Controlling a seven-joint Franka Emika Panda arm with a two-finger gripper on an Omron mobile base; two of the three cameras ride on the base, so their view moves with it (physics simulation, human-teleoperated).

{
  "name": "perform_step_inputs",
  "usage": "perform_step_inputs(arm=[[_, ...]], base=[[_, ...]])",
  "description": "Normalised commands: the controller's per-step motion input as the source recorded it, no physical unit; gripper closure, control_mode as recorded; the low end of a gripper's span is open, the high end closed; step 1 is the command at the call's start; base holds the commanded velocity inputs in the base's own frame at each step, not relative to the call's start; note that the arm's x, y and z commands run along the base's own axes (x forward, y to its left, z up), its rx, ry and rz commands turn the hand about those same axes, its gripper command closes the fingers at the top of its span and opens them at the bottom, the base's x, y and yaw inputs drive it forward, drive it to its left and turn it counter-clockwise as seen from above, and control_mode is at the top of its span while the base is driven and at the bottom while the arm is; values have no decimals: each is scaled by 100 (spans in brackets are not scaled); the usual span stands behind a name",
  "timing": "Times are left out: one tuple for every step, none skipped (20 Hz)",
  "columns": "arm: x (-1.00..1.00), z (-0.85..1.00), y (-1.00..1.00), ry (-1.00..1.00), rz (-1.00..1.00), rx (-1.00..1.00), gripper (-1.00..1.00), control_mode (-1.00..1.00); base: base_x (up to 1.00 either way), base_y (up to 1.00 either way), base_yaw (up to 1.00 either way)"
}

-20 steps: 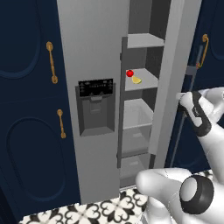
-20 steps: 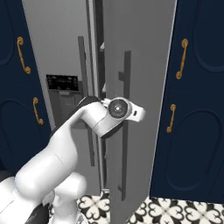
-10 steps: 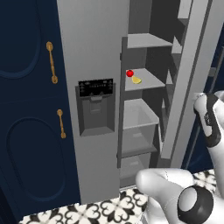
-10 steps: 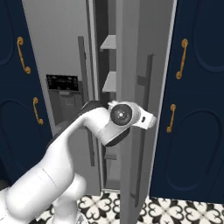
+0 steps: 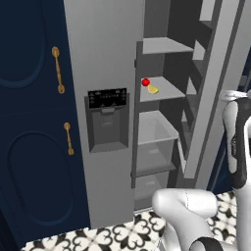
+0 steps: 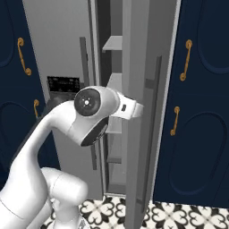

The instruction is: Grab a lemon wedge from the fridge and one ice cube from the ice bowl, and put them in the glass of lemonade.

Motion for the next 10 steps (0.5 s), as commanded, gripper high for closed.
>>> perform_step_inputs(arm=[[0, 52, 100, 2, -8, -23, -100, -100], [1, 34, 100, 11, -8, -27, -100, -100], [18, 27, 100, 24, -8, -27, -100, -100], [34, 21, 100, 37, -9, -30, -100, -100], [41, 21, 100, 46, -9, -33, -100, -100], [46, 21, 100, 55, -7, -35, -100, -100], [58, 18, 100, 63, -3, -41, -100, -100], [73, 9, 96, 61, -3, -43, -100, -100], [81, 0, 100, 60, 0, -48, -100, -100], [84, 0, 99, 57, 0, -48, -100, -100]], base=[[0, 0, 0], [0, 0, 0], [0, 0, 0], [0, 0, 0], [0, 0, 0], [0, 0, 0], [0, 0, 0], [0, 0, 0], [0, 0, 0], [0, 0, 0]])
